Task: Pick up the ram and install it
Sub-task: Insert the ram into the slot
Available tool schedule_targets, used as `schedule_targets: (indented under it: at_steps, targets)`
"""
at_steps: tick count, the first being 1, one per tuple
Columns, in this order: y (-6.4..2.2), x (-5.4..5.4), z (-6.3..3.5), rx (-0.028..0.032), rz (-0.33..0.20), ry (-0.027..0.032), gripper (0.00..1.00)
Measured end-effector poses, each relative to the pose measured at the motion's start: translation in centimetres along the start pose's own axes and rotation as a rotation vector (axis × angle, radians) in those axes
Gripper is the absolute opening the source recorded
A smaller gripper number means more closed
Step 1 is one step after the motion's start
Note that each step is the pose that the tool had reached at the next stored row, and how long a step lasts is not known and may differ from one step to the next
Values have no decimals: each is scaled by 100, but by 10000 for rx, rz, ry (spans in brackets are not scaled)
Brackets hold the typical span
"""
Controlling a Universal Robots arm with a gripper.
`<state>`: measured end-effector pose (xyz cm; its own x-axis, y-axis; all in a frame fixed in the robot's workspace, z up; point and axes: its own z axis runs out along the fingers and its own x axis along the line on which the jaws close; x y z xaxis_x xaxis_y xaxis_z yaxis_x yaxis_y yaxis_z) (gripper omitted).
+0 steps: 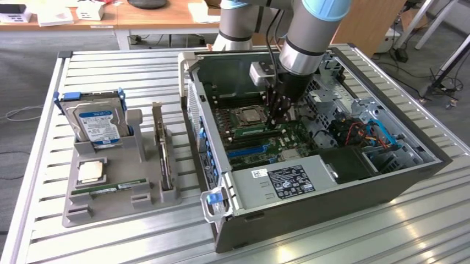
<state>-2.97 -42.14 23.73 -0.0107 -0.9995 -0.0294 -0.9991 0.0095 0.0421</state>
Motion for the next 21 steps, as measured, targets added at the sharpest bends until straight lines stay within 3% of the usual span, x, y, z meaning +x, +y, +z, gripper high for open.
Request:
schedule_targets:
  at_steps: [21]
  targets:
    - [0, -11, 19, -3, -94, -3, 12]
